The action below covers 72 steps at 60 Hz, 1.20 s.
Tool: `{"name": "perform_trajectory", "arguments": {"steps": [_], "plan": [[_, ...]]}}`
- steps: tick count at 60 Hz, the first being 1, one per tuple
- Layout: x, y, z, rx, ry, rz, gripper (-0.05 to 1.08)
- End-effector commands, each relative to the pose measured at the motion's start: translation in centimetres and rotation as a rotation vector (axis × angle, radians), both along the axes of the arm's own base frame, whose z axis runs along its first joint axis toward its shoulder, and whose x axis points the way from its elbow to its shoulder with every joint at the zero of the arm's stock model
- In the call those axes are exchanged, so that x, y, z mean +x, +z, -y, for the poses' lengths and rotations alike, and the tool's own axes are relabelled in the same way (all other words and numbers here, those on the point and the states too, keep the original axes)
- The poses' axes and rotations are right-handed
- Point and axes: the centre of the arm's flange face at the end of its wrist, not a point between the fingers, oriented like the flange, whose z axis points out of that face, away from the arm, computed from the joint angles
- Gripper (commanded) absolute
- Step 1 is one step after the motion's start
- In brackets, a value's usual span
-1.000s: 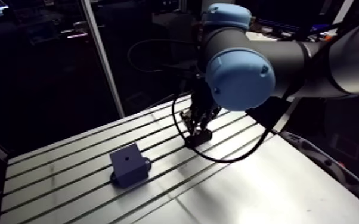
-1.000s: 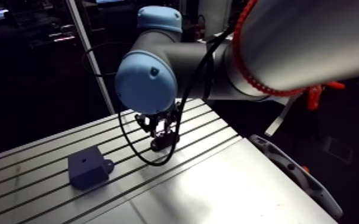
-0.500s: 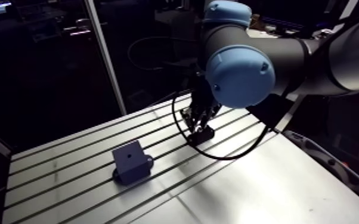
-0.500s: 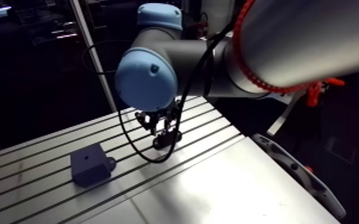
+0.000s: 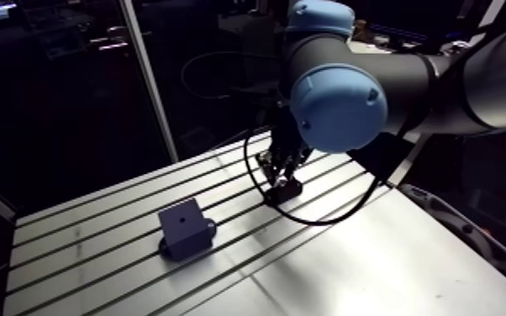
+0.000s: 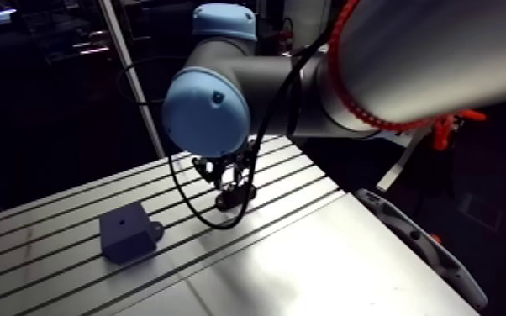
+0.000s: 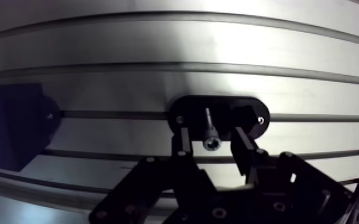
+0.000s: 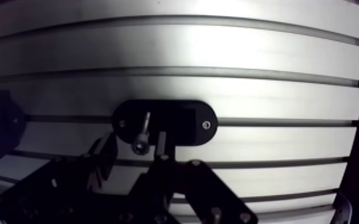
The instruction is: Pick up the M10 bolt and insert it into the hole until fully seated.
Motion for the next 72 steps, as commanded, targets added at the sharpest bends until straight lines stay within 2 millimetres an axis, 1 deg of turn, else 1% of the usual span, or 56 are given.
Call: {"name": "perform_trajectory", "arguments": {"steps": [1,72], "plan": [[0.05,0.05,-0.18,0.023,-0.001,-0.003,0.53],[-0.06,-0.65,-0.06,0.015,-0.002,0.008,0.53]]}}
